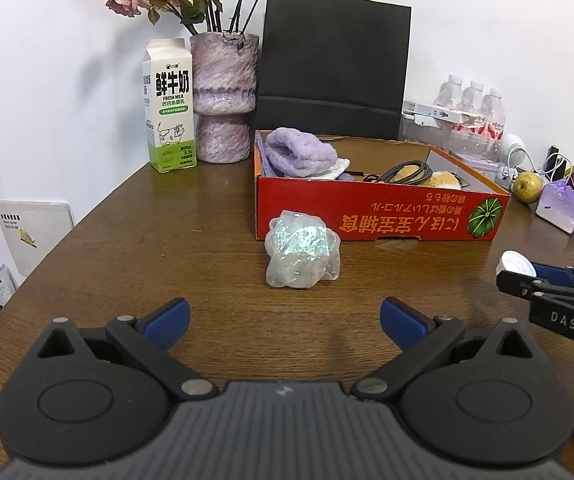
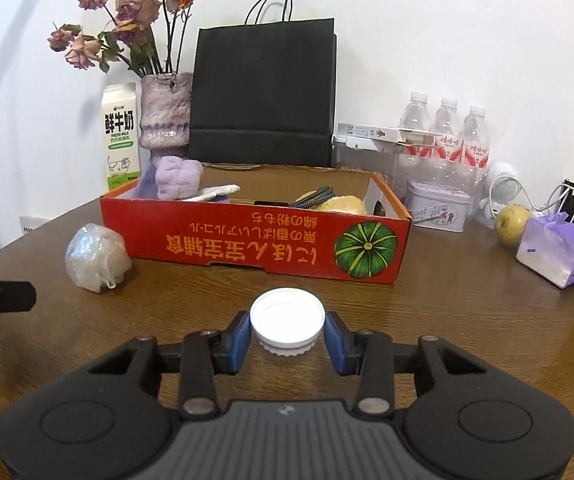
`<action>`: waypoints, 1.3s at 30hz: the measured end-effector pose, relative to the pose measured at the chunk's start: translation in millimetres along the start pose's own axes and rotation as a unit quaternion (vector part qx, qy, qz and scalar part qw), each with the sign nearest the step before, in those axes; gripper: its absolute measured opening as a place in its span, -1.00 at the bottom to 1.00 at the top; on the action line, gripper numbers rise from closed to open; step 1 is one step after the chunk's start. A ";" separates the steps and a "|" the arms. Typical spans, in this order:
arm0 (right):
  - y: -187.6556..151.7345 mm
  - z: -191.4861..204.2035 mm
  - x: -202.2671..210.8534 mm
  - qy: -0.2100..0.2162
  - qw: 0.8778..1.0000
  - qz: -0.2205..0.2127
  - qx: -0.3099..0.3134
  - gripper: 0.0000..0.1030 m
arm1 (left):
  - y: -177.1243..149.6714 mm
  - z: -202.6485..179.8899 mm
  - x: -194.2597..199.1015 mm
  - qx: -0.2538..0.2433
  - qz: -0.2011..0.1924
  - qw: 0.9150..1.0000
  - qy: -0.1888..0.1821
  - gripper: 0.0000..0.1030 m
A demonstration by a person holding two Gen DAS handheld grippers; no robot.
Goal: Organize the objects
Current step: 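Grasp the white bottle cap with right tool while left tool grasps the iridescent bag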
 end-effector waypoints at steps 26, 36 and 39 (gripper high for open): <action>9.1 -38.9 -7.9 -0.014 1.000 -0.022 -0.006 -0.25 | 15.4 -14.5 -51.9 0.001 0.012 0.999 0.038 1.00; 12.9 -53.6 -16.9 -0.010 1.000 -0.021 -0.001 -0.25 | 29.7 -20.5 -82.6 0.009 0.009 0.998 0.056 1.00; 13.7 -56.8 -19.1 -0.008 1.000 -0.020 -0.003 -0.25 | 32.3 -21.0 -90.8 0.010 0.008 0.998 0.061 1.00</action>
Point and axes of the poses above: each gripper's, at about its wrist camera, not at the fingertips, and x roughly against the way its jaws point, z to its left, y to its top, the point moved 8 cm from there along -x, roughly the way its jaws point, and after that the axes turned 2 degrees about y, right-handed, at the moved point
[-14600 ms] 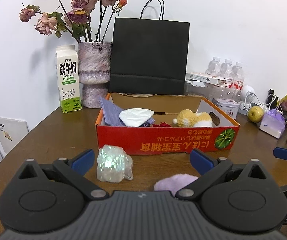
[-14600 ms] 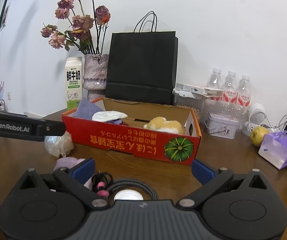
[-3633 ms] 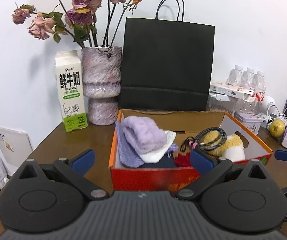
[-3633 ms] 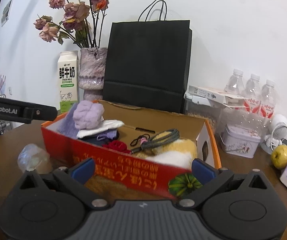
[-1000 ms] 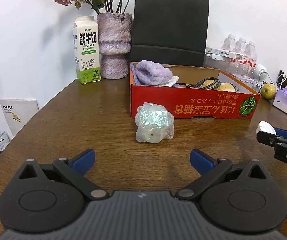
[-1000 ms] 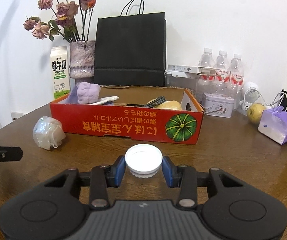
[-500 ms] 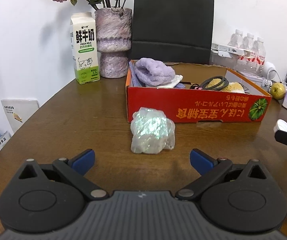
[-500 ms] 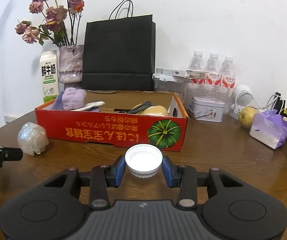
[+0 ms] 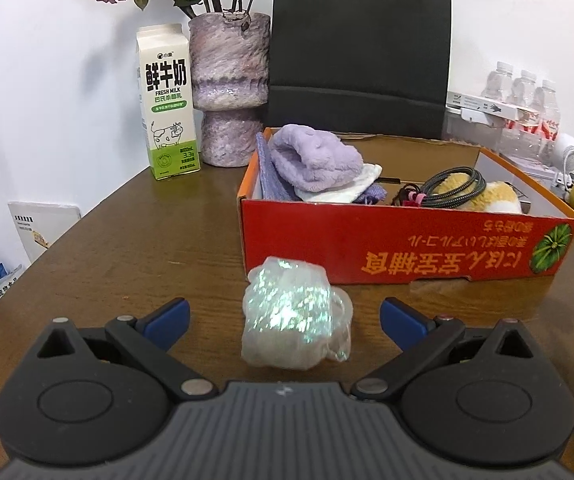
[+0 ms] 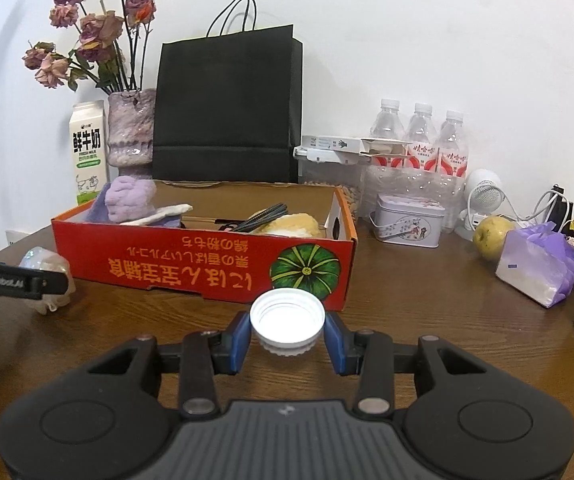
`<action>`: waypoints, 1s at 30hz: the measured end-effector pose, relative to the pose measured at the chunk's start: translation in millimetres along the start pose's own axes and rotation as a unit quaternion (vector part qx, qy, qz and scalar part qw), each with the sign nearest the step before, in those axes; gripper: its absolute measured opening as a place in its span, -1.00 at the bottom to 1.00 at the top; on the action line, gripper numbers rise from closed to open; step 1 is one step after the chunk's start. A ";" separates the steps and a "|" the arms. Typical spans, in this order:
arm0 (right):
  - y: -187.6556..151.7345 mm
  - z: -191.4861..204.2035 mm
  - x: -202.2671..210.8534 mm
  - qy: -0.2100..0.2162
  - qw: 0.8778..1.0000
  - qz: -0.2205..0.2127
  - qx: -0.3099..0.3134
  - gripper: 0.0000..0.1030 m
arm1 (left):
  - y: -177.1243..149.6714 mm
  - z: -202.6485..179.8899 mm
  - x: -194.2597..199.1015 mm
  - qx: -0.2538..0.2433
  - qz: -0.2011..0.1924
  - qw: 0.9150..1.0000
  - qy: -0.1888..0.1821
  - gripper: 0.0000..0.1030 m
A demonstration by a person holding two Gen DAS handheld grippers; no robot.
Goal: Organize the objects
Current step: 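Grasp the white bottle cap with right tool while left tool grasps the iridescent bag, then carry the iridescent bag and white bottle cap up to the red box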
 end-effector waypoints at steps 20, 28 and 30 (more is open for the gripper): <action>0.7 0.9 -1.8 0.007 1.000 -0.002 -0.003 -0.25 | 1.3 -13.1 14.9 -0.010 -0.025 0.999 -0.020 -0.17; 2.2 4.0 2.4 0.004 1.000 -0.014 0.004 -0.25 | -6.3 -25.6 41.2 -0.017 -0.040 0.999 -0.027 -0.17; 2.3 5.2 4.2 0.006 1.000 -0.017 0.006 -0.25 | -7.8 -26.6 46.9 -0.015 -0.044 0.999 -0.025 -0.17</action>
Point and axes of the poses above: each gripper's, at about its wrist camera, not at the fingertips, and x roughly against the way its jaws point, z to its left, y to its top, the point moved 8 cm from there along -x, roughly the way its jaws point, and after that the axes turned 2 degrees about y, right-handed, at the moved point
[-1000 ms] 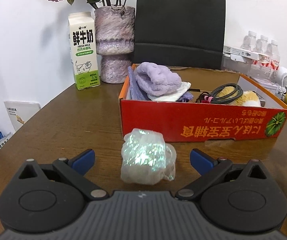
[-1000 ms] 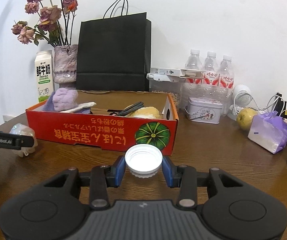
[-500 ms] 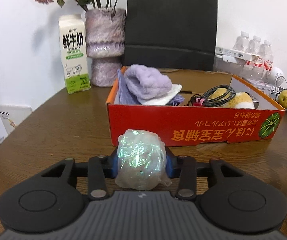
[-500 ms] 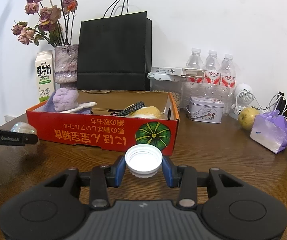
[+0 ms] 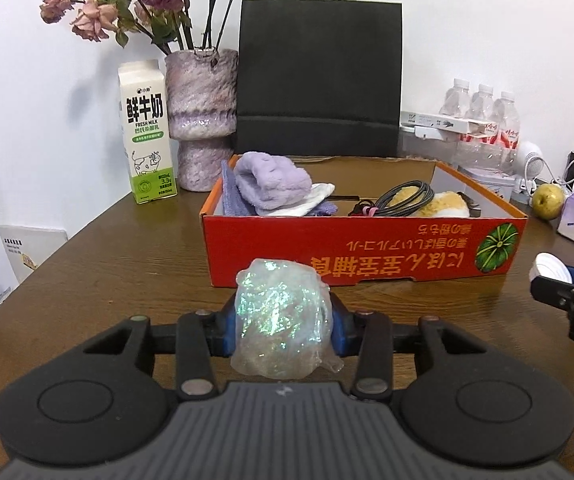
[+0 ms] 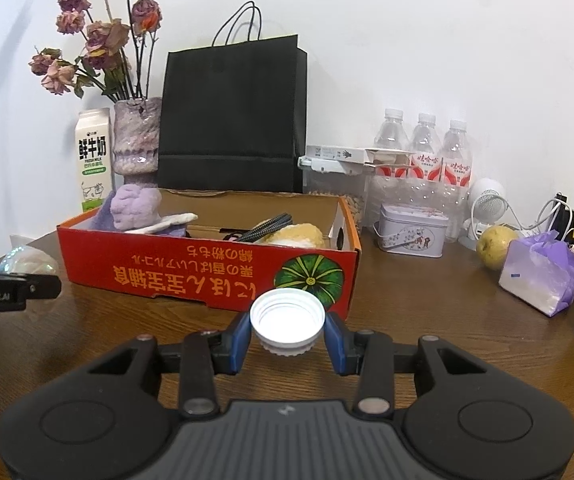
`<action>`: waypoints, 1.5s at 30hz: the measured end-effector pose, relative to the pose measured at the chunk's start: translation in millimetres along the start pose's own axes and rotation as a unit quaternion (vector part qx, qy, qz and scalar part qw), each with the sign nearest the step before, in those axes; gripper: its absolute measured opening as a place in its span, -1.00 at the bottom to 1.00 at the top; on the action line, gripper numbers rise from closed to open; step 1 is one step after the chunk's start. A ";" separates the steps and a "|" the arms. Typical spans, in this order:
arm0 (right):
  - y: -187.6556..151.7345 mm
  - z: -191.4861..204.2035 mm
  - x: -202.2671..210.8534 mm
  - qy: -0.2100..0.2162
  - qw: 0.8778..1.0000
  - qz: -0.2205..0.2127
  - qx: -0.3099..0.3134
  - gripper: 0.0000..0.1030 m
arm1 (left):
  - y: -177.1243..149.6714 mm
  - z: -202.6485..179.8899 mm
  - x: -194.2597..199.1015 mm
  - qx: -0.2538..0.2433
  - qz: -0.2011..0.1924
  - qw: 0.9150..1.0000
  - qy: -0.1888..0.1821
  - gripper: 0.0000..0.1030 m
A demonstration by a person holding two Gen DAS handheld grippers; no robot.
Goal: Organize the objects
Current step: 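Carry the iridescent bag and white bottle cap up to the red box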
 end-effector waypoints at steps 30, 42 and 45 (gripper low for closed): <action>21.4 53.9 47.2 0.027 0.997 -0.054 0.041 -0.25 | 2.8 -11.3 50.4 0.002 -0.031 0.999 -0.007 -0.17; 48.6 59.7 35.3 0.029 0.997 -0.072 0.022 -0.25 | 29.9 -16.3 44.6 0.003 -0.049 0.999 -0.016 -0.16; 55.1 60.1 30.3 0.029 0.996 -0.077 0.018 -0.25 | 39.1 -17.0 41.4 0.003 -0.057 0.998 -0.017 -0.16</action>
Point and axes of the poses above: each gripper's, at about its wrist camera, not at the fingertips, and x roughly against the way its jaws point, z to its left, y to its top, the point moved 8 cm from there along -x, roughly the way its jaws point, and after that the axes turned 2 degrees about y, right-handed, at the moved point
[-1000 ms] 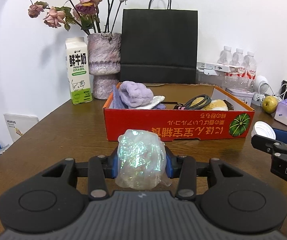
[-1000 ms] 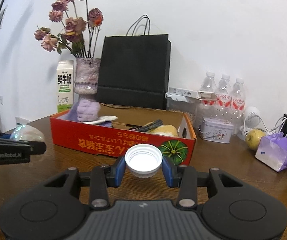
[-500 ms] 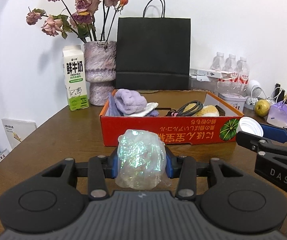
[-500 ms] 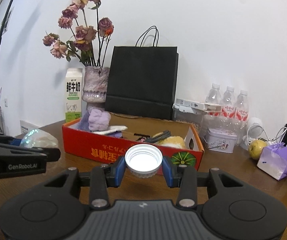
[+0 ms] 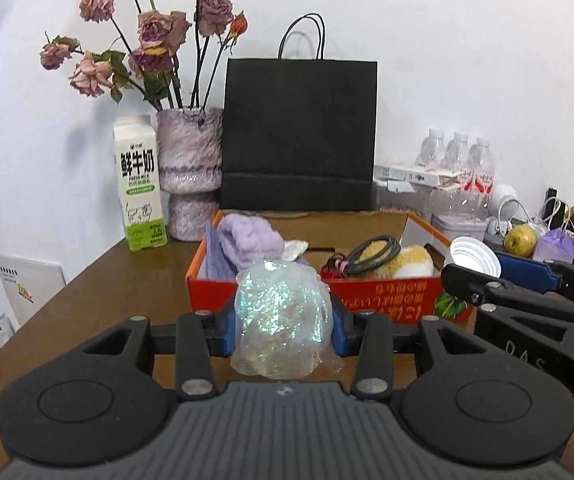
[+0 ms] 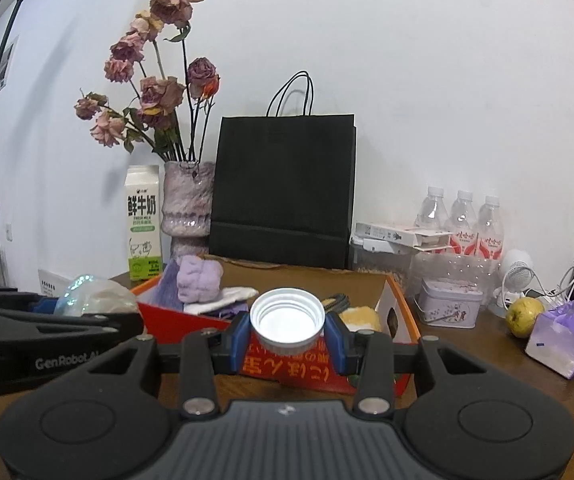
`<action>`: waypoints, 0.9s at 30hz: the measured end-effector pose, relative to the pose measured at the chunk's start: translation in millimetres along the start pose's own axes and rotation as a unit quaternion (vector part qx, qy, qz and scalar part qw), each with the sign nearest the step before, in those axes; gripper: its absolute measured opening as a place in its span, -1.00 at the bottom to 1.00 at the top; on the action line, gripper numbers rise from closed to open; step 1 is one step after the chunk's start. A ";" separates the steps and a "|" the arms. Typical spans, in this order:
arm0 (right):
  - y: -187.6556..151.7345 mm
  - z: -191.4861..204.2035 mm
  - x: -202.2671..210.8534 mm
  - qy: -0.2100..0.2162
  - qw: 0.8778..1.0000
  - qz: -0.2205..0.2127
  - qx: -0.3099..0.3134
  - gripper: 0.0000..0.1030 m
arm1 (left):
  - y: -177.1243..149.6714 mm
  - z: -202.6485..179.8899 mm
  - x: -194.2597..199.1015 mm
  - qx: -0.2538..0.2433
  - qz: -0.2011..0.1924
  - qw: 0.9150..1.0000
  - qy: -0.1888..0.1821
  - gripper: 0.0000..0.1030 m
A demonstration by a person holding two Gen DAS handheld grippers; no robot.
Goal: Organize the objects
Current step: 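Carry the iridescent bag and white bottle cap up to the red box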
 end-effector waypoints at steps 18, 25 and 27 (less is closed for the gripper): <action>20.6 -18.4 -54.7 0.002 1.000 -0.006 -0.029 -0.25 | 28.0 -7.1 -49.9 -0.002 -0.013 1.000 -0.015 -0.16; 25.2 -23.9 -79.8 0.004 1.000 -0.004 -0.027 -0.25 | 34.0 -5.9 -70.8 -0.002 -0.013 1.000 -0.015 -0.16; 26.7 -24.8 -85.7 0.005 1.000 -0.004 -0.025 -0.25 | 36.7 -6.2 -76.4 -0.003 -0.015 1.000 -0.015 -0.16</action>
Point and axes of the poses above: each gripper's, at about its wrist camera, not at the fingertips, and x roughly against the way its jaws point, z to its left, y to its top, the point moved 8 cm from there along -x, roughly the way its jaws point, and after that the axes turned 2 degrees about y, right-handed, at the moved point
